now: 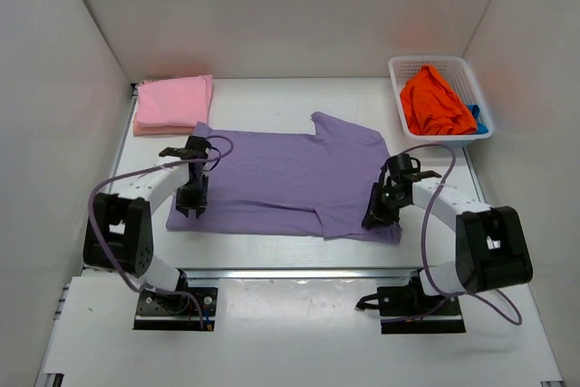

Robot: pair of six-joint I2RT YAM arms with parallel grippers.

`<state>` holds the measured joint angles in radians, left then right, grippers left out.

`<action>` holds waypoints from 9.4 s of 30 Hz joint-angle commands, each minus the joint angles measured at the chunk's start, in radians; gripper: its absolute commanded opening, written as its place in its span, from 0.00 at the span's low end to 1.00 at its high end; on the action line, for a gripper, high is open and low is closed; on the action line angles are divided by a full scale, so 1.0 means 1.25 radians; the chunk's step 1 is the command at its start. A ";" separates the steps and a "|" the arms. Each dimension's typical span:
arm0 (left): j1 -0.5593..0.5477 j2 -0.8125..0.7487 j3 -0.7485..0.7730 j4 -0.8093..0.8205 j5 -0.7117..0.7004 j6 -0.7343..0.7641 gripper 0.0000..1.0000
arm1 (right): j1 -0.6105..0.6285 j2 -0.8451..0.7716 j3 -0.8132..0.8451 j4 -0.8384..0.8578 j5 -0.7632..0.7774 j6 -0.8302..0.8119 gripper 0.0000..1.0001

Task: Fold and stack the t-shirts
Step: Fold the flattened tshirt in 1/3 of the way, then grap the side of the flattened tshirt furthest away from the robot with both arms, then fold the other side of the tshirt into a rectangle

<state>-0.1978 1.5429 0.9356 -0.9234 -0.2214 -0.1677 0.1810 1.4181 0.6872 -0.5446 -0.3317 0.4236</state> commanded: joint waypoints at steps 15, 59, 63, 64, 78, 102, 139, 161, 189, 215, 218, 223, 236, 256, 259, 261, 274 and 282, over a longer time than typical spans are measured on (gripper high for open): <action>0.099 0.014 0.276 0.121 0.037 -0.023 0.54 | 0.011 -0.083 0.255 -0.051 -0.002 -0.055 0.16; 0.151 0.239 0.306 0.426 0.148 -0.020 0.00 | -0.038 0.262 0.482 0.201 -0.029 -0.088 0.23; 0.156 0.206 0.282 0.371 0.143 -0.024 0.00 | -0.058 0.371 0.605 0.187 0.011 -0.093 0.27; 0.158 0.198 0.281 0.361 0.128 -0.023 0.00 | -0.060 0.388 0.641 0.177 0.027 -0.104 0.28; 0.144 0.120 0.201 0.398 0.159 -0.014 0.00 | -0.043 0.780 1.135 -0.061 0.179 -0.295 0.52; 0.139 0.118 0.171 0.416 0.166 -0.025 0.03 | -0.144 0.757 1.050 -0.020 -0.187 -0.219 0.47; 0.145 0.134 0.239 0.390 0.170 -0.044 0.00 | -0.128 0.714 1.106 -0.164 -0.192 -0.309 0.00; 0.234 0.137 0.163 0.340 0.189 -0.087 0.00 | -0.123 0.218 0.475 -0.050 -0.157 -0.318 0.00; 0.223 -0.206 -0.132 0.442 0.178 -0.128 0.53 | -0.133 -0.035 0.152 0.013 -0.185 -0.293 0.00; 0.269 -0.122 -0.098 0.440 0.125 -0.224 0.57 | -0.111 -0.053 0.028 0.063 -0.183 -0.285 0.00; 0.278 -0.129 -0.099 0.445 0.155 -0.241 0.56 | -0.107 -0.050 0.021 0.068 -0.185 -0.282 0.00; 0.271 -0.137 -0.085 0.458 0.167 -0.244 0.57 | -0.102 -0.048 0.016 0.081 -0.191 -0.281 0.00; 0.269 0.010 -0.007 0.480 0.335 -0.233 0.46 | -0.107 -0.047 0.016 0.087 -0.194 -0.279 0.00; 0.291 0.035 0.139 0.564 0.382 -0.187 0.00 | -0.102 -0.064 0.032 0.134 -0.218 -0.242 0.00; 0.287 0.060 0.162 0.599 0.408 -0.186 0.00 | -0.103 -0.057 0.051 0.134 -0.227 -0.236 0.00; 0.291 0.073 0.172 0.607 0.431 -0.181 0.00 | -0.098 -0.057 0.061 0.133 -0.218 -0.240 0.00; 0.302 -0.081 -0.062 0.709 0.383 -0.092 0.05 | -0.112 -0.052 0.058 0.134 -0.219 -0.255 0.00; 0.298 -0.213 -0.163 0.680 0.296 -0.057 0.16 | -0.093 -0.063 0.031 0.146 -0.216 -0.243 0.00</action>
<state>0.1738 1.3865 0.7784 -0.0914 0.2176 -0.2729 0.0528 1.3724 0.7364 -0.4065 -0.5922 0.1204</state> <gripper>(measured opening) 0.136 0.004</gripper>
